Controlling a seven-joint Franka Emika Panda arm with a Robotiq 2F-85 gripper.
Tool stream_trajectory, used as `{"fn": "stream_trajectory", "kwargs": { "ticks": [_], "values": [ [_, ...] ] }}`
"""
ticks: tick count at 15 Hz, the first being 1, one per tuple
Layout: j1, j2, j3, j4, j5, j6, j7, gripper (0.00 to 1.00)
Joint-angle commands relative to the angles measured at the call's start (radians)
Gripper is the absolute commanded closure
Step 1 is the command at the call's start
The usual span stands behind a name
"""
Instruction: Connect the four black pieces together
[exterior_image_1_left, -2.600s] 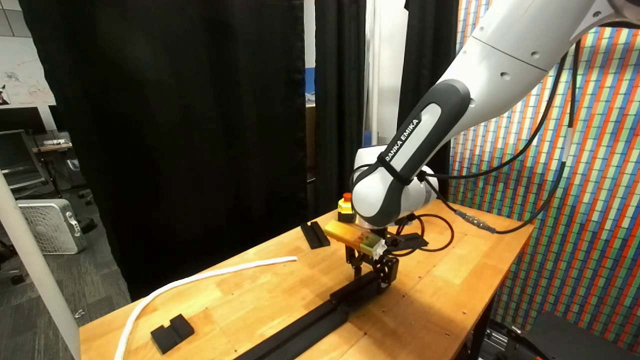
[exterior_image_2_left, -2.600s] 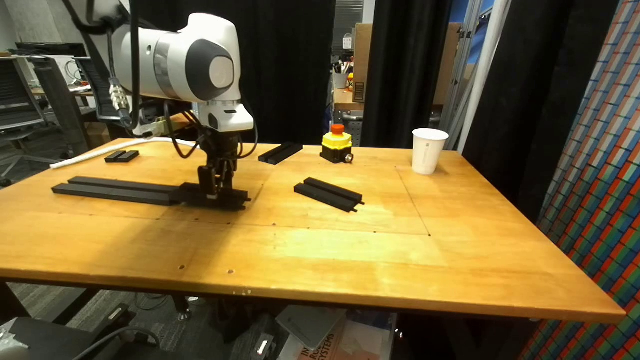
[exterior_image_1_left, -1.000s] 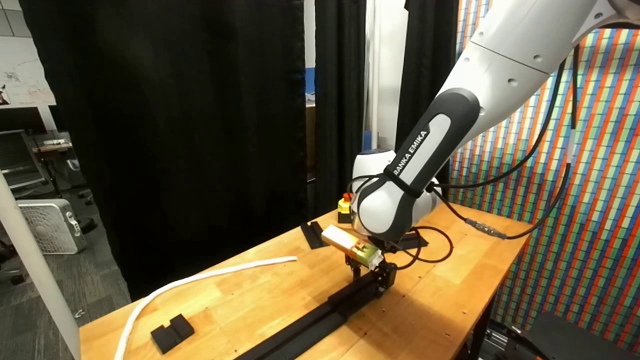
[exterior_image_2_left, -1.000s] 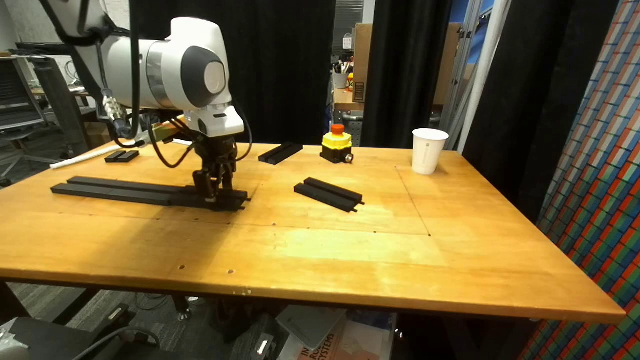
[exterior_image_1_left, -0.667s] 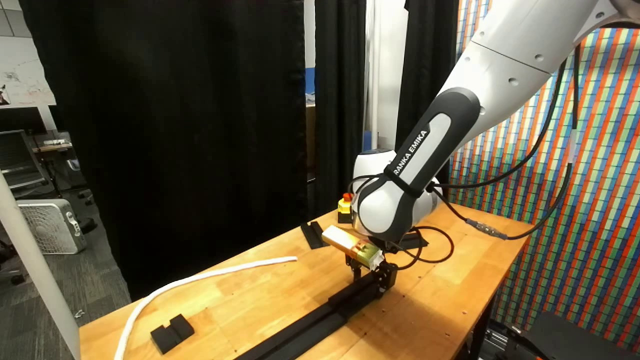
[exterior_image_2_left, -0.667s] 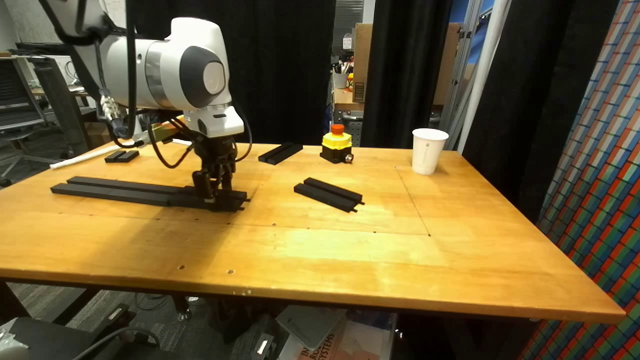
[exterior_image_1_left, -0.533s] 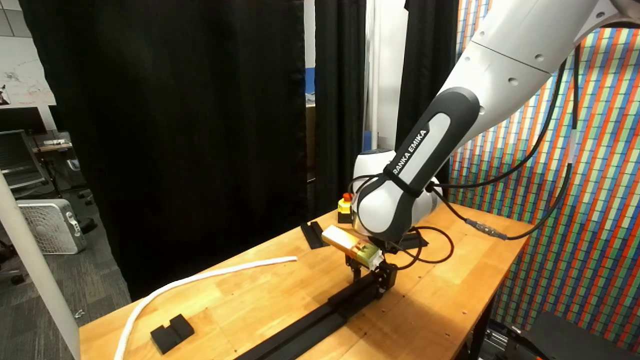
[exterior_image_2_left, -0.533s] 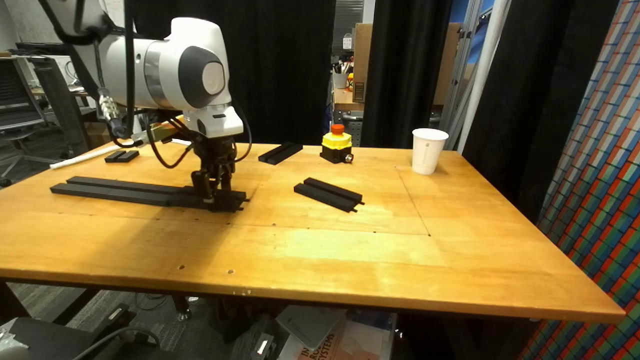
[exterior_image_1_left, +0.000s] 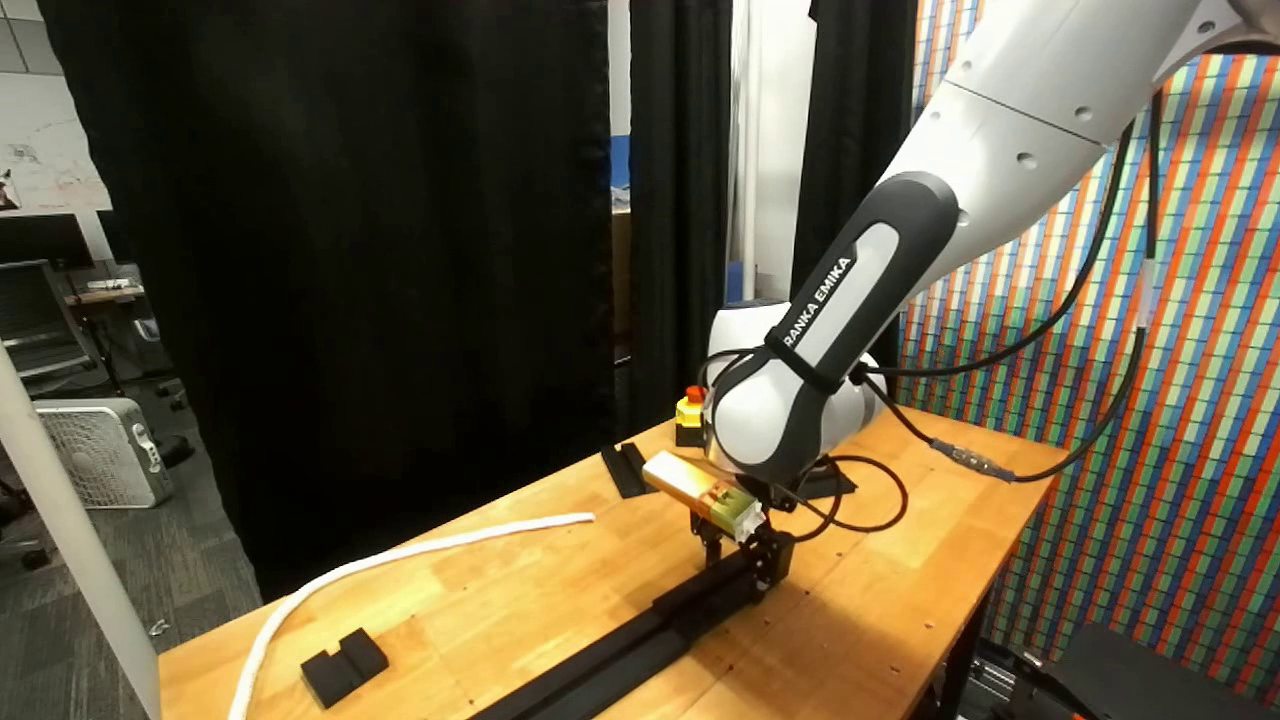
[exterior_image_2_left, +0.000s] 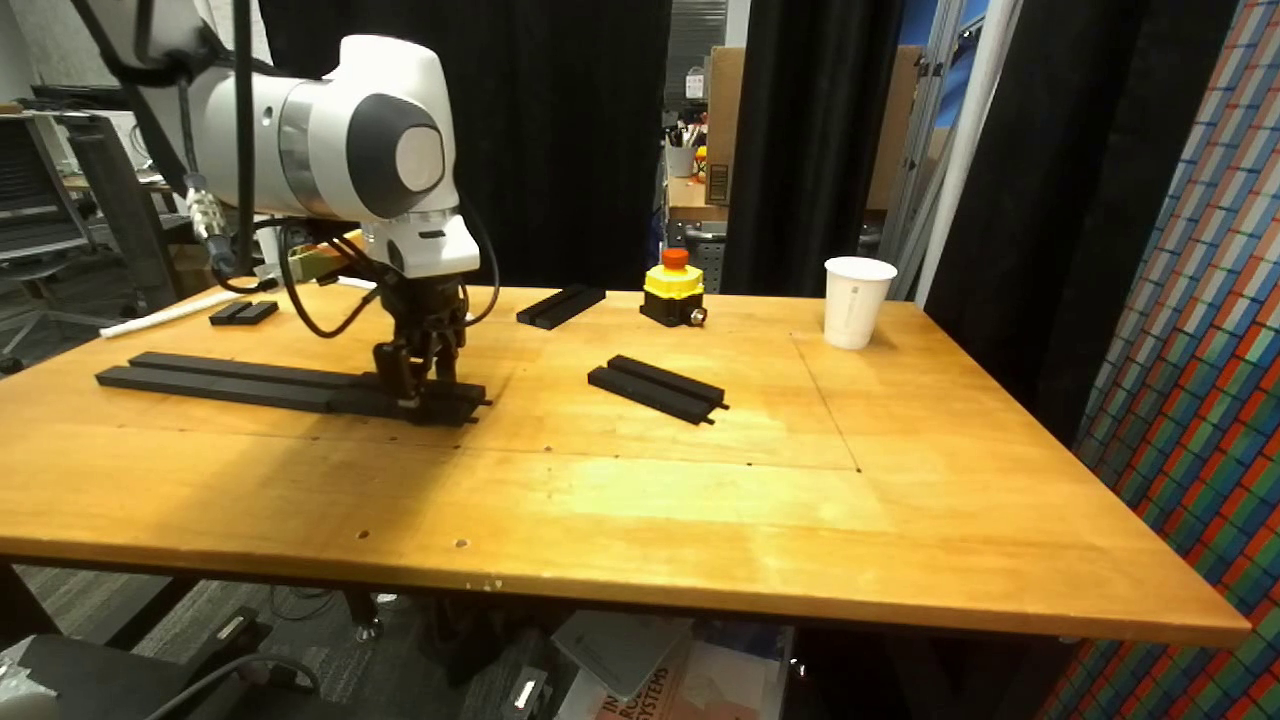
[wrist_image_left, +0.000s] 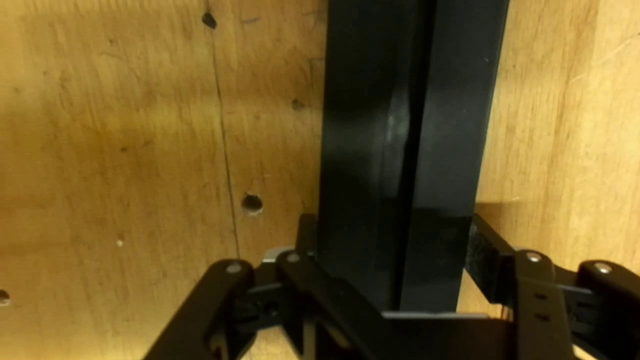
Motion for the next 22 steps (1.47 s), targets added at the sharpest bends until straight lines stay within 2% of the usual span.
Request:
{"fn": "stream_trajectory", "kwargs": {
  "ticks": [1,16,22],
  "values": [
    [0.006,-0.015,0.014,-0.036,0.028,0.016,0.004,0.54],
    [0.002,-0.047,0.030,-0.070,0.060,-0.005,0.011,0.54],
    [0.001,-0.044,0.043,-0.068,0.113,0.003,0.011,0.54]
  ]
}}
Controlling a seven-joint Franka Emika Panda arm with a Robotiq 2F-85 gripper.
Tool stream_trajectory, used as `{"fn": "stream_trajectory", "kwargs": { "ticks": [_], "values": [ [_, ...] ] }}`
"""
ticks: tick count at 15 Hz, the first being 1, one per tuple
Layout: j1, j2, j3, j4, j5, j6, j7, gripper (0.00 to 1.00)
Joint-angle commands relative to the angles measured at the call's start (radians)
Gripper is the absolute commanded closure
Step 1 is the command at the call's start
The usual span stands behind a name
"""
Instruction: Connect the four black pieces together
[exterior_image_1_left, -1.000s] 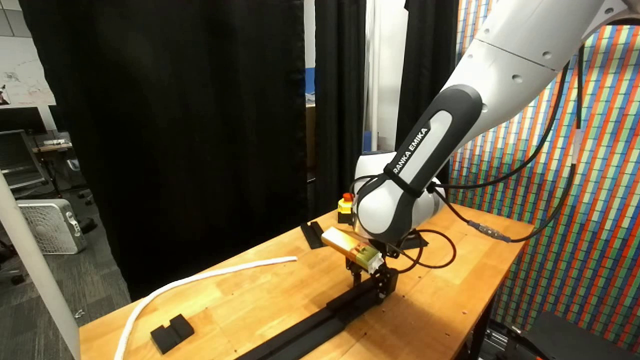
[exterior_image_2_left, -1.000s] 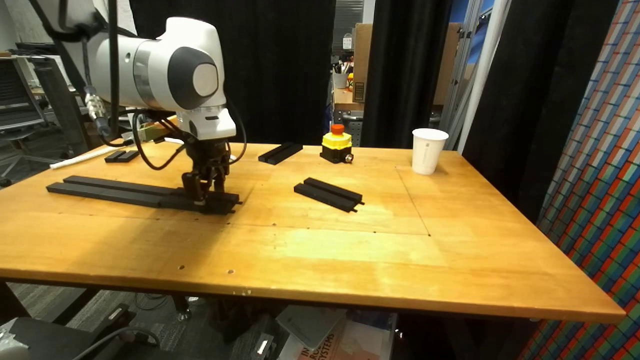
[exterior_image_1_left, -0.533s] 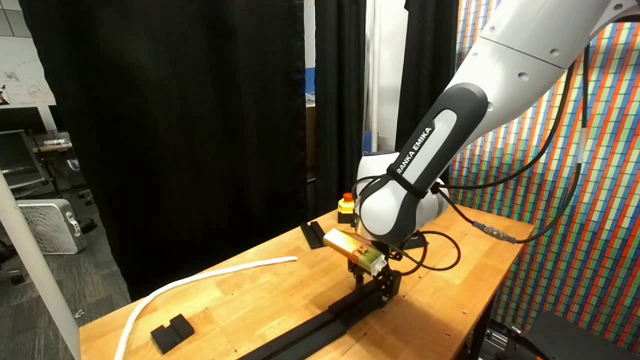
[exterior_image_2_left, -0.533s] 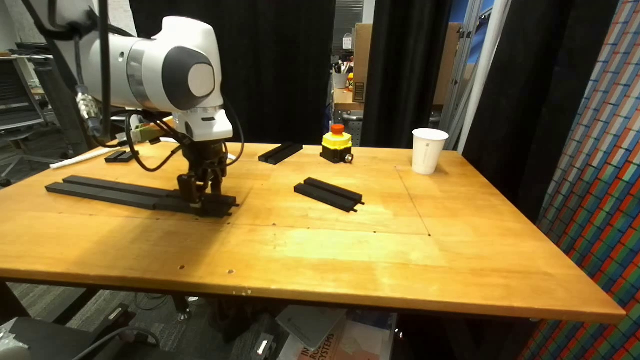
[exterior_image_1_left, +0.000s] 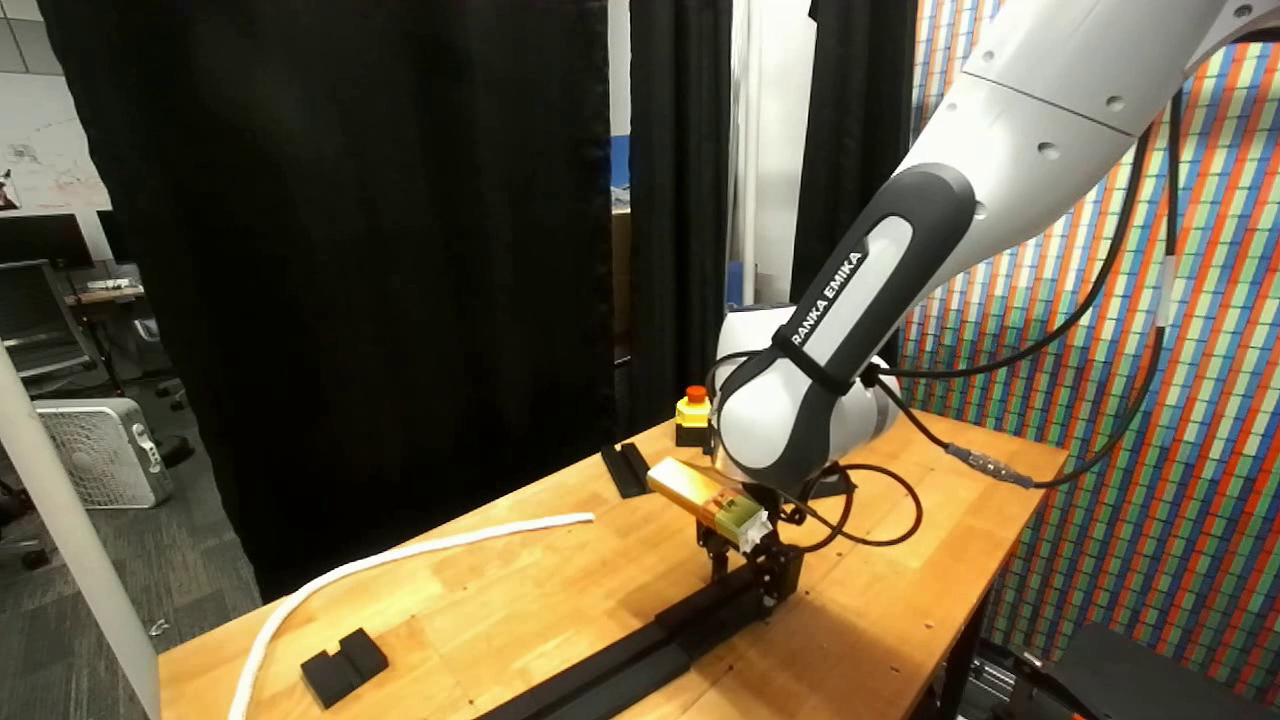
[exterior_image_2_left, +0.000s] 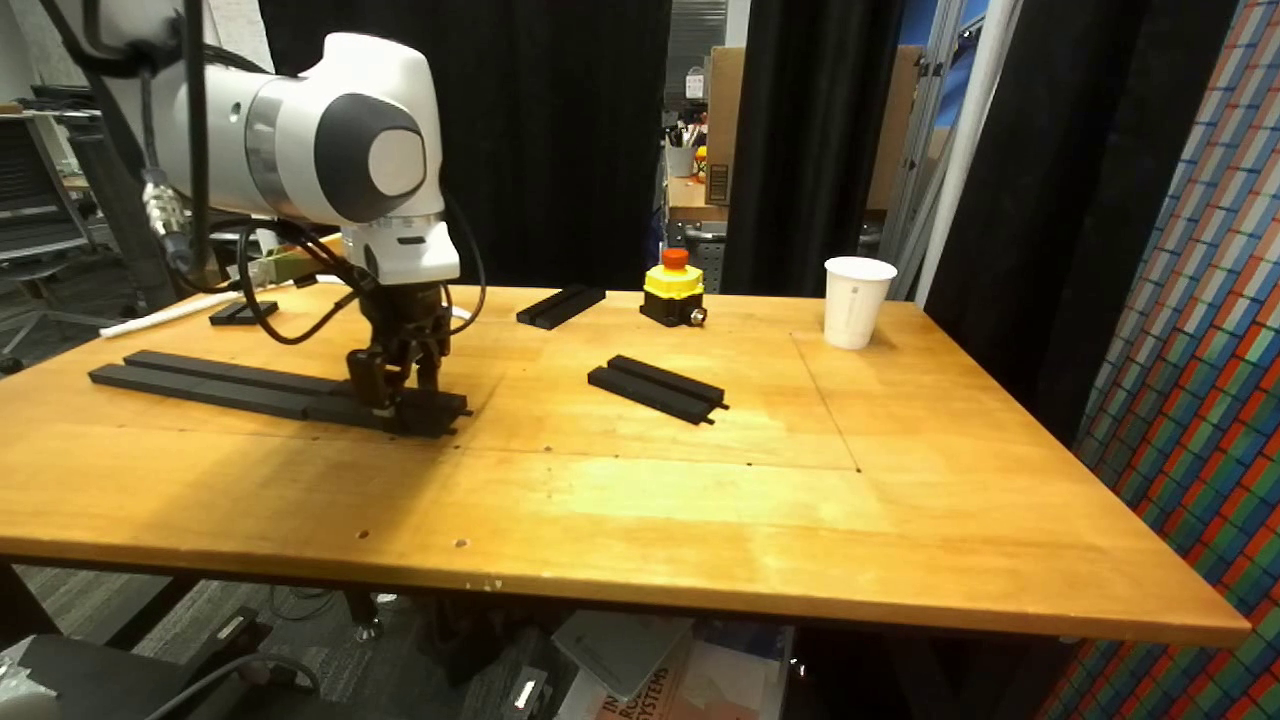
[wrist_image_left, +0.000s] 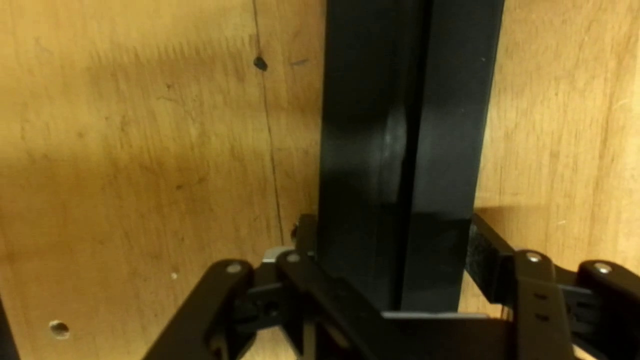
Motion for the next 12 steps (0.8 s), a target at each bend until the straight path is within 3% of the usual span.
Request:
{"fn": "stream_trajectory", "kwargs": {
  "ticks": [1,12],
  "values": [
    [0.001,-0.007,0.018,-0.017,0.050,0.005,0.008,0.54],
    [-0.004,-0.027,0.034,-0.043,0.155,0.013,0.006,0.54]
  ]
}}
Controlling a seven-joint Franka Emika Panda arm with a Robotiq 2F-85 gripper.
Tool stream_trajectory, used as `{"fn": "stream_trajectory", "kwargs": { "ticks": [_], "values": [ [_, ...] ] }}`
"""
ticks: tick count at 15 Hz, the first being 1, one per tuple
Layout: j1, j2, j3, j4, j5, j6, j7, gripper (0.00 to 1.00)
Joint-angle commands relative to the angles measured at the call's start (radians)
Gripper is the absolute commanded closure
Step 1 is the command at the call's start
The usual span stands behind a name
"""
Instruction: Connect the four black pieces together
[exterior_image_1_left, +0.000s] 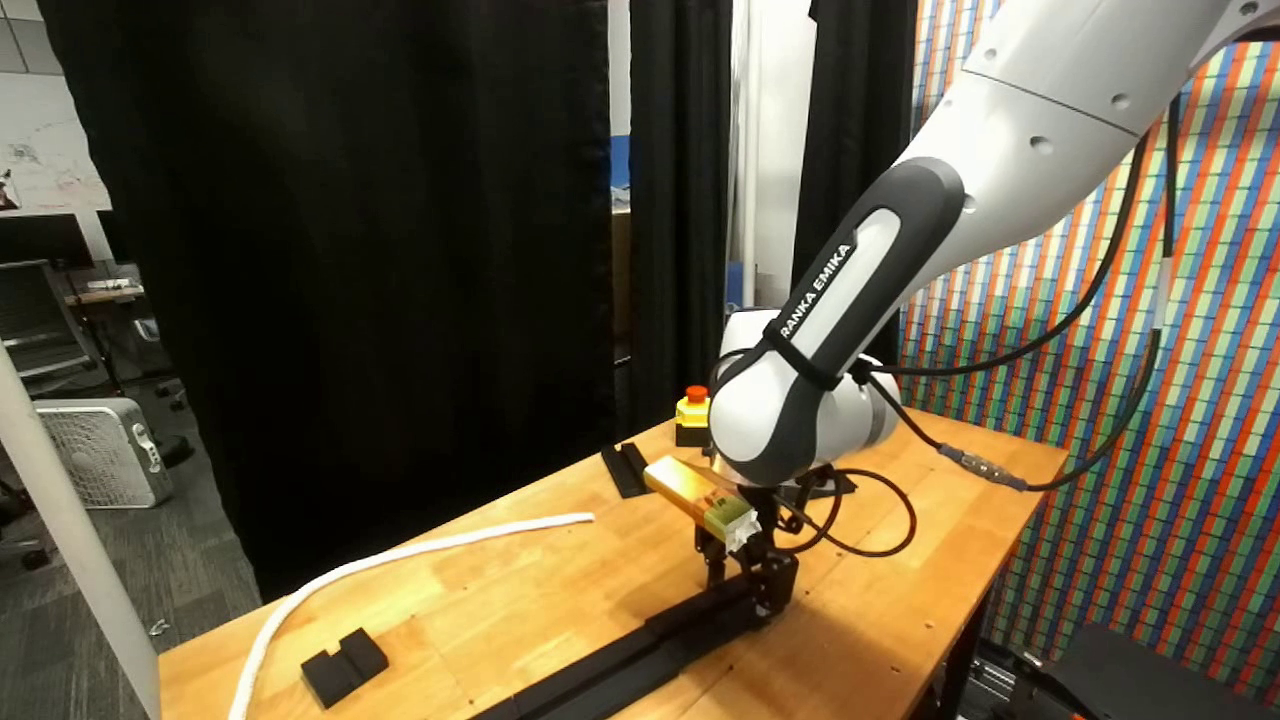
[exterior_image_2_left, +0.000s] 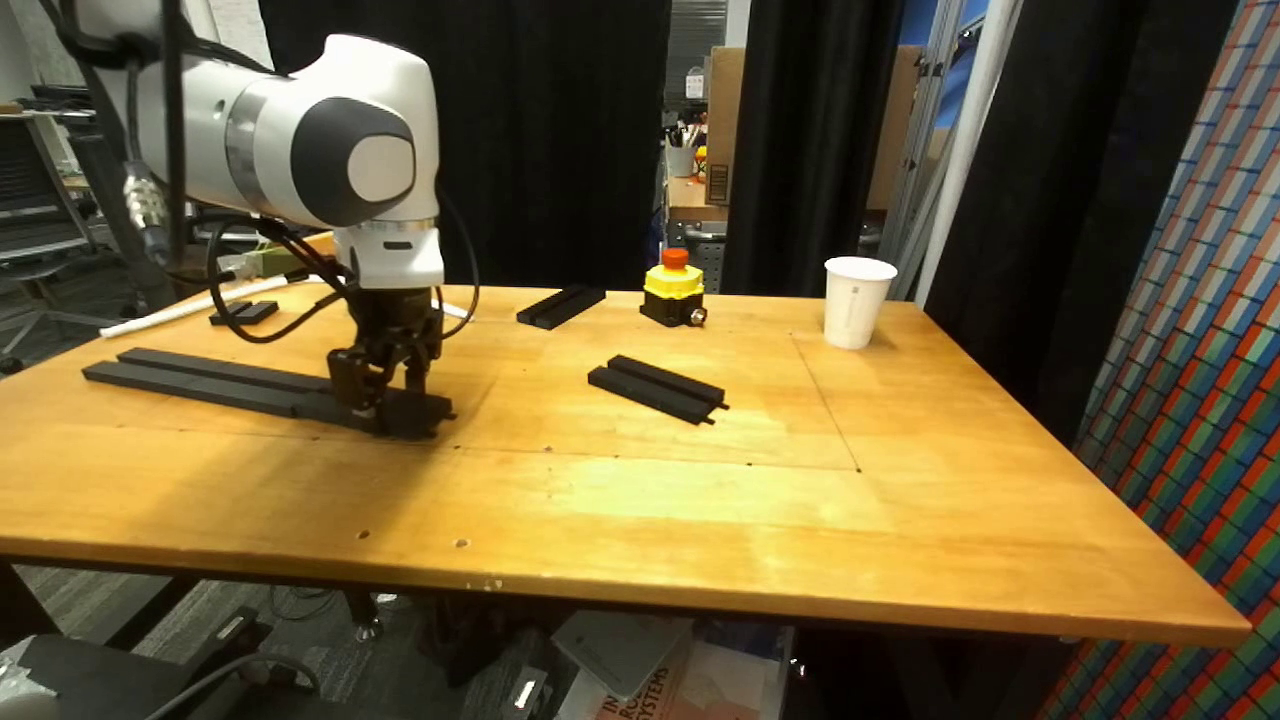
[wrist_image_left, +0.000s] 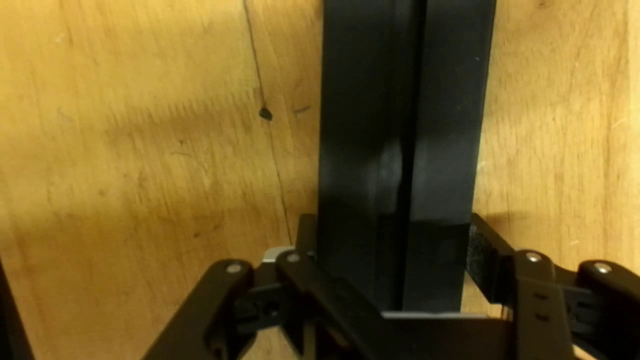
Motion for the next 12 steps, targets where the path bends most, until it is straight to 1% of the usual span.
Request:
{"fn": "stream_trajectory", "kwargs": {
  "ticks": [1,5,12],
  "values": [
    [-0.005,-0.027,0.011,-0.041,0.044,0.016,0.004,0.54],
    [-0.005,-0.038,0.011,-0.056,0.058,0.018,0.006,0.54],
    [0.001,-0.027,0.012,-0.044,0.049,0.017,0.012,0.54]
  ]
}}
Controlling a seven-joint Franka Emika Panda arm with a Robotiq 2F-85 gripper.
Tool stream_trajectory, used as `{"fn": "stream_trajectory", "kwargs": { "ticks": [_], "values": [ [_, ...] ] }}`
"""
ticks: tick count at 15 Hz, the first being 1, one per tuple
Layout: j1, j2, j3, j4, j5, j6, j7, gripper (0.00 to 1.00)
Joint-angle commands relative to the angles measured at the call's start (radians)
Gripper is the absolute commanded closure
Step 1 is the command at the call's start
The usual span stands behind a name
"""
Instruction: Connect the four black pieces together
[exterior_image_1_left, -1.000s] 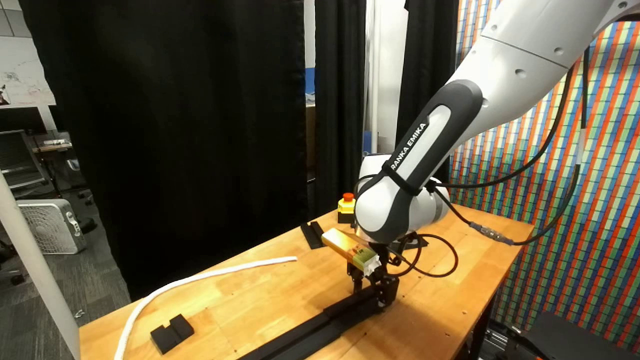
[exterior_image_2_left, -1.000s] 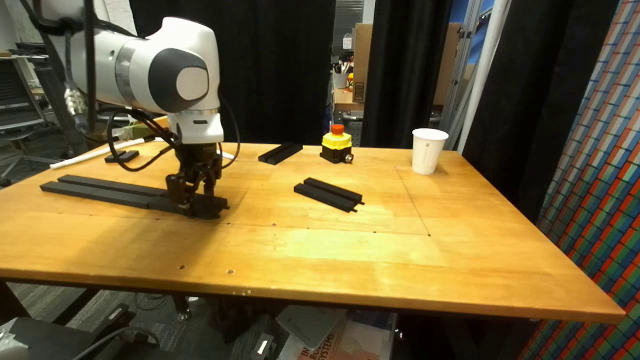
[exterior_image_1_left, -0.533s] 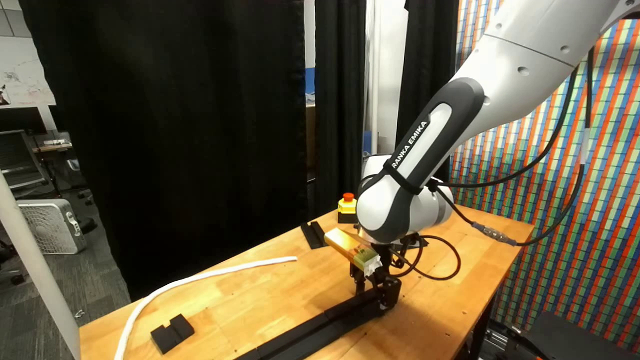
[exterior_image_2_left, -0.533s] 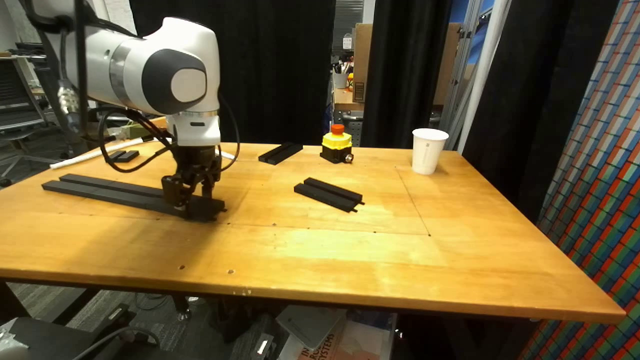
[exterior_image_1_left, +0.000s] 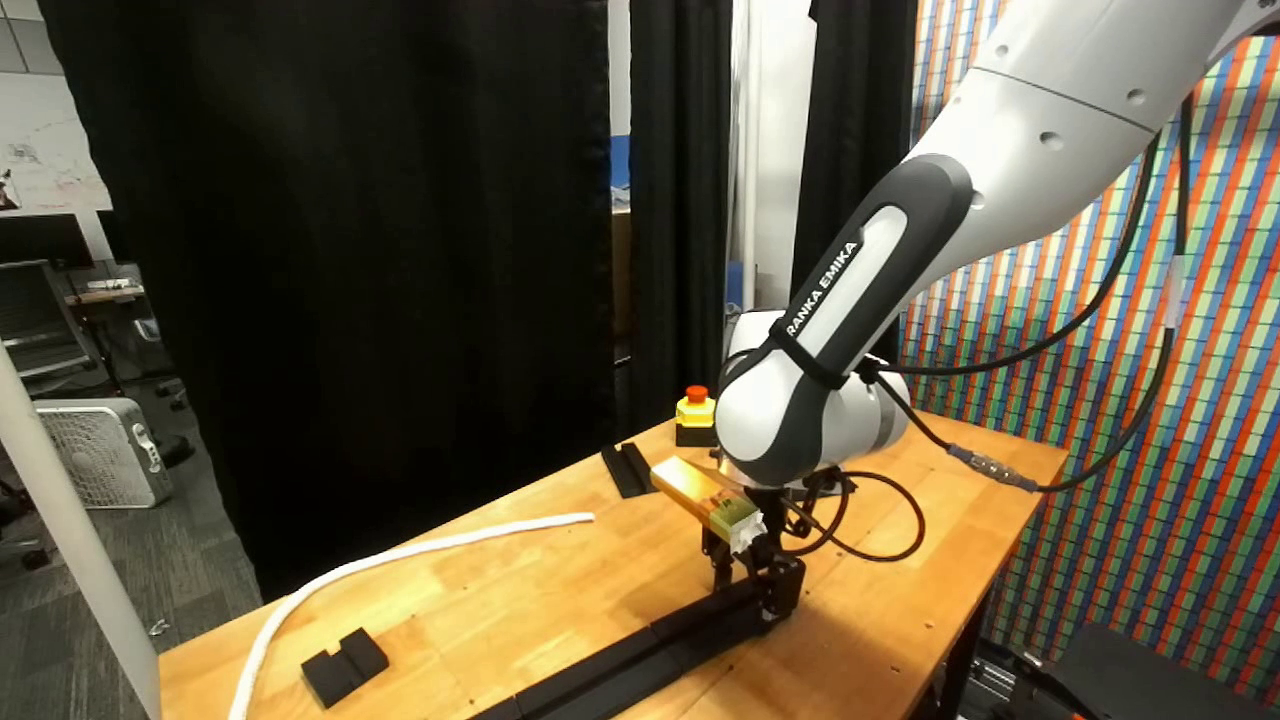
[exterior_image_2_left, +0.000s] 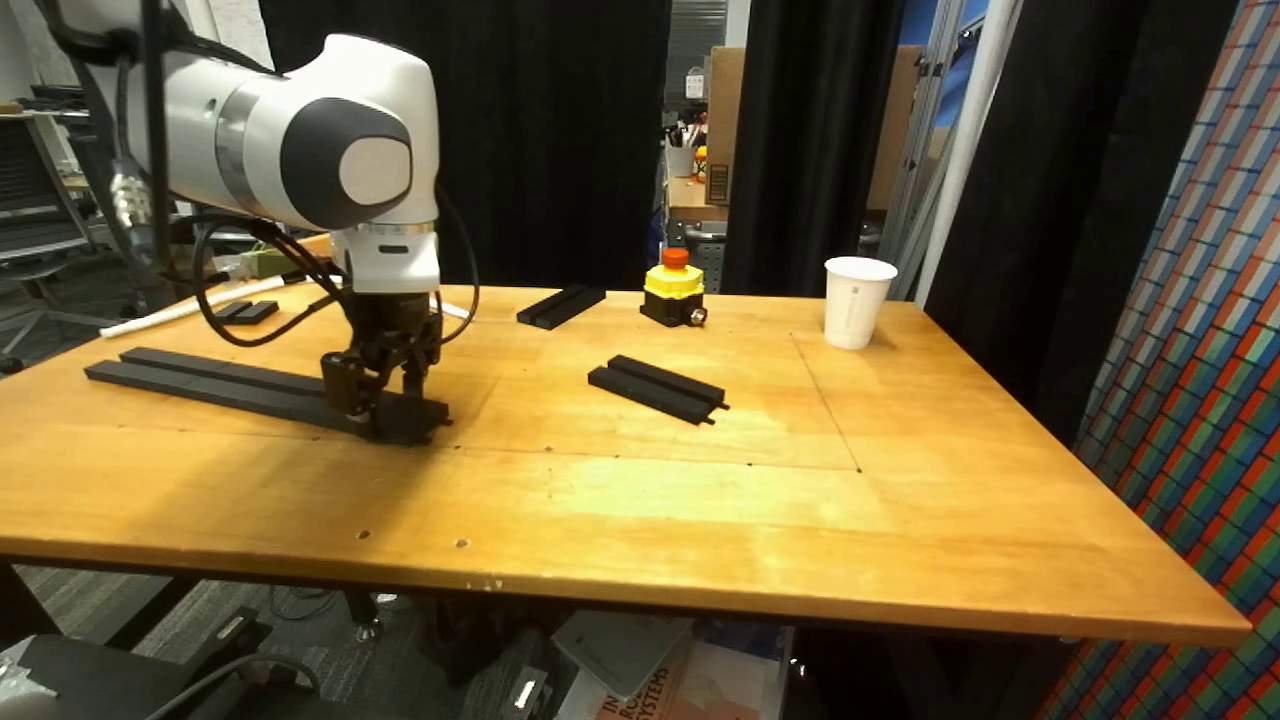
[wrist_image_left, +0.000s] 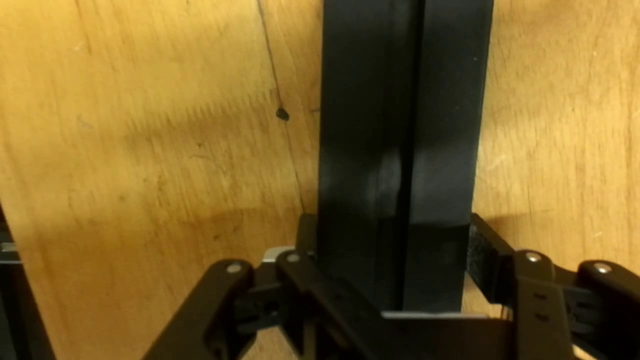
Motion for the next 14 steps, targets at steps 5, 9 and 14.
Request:
{"fn": "stream_trajectory", "kwargs": {
  "ticks": [5,9,14],
  "values": [
    [0.009,0.012,0.016,-0.012,0.007,0.045,0.026,0.54],
    [0.009,0.016,0.024,-0.014,0.008,0.064,0.019,0.54],
    [0.005,0.018,0.037,-0.008,0.015,0.049,-0.008,0.00]
  ]
}}
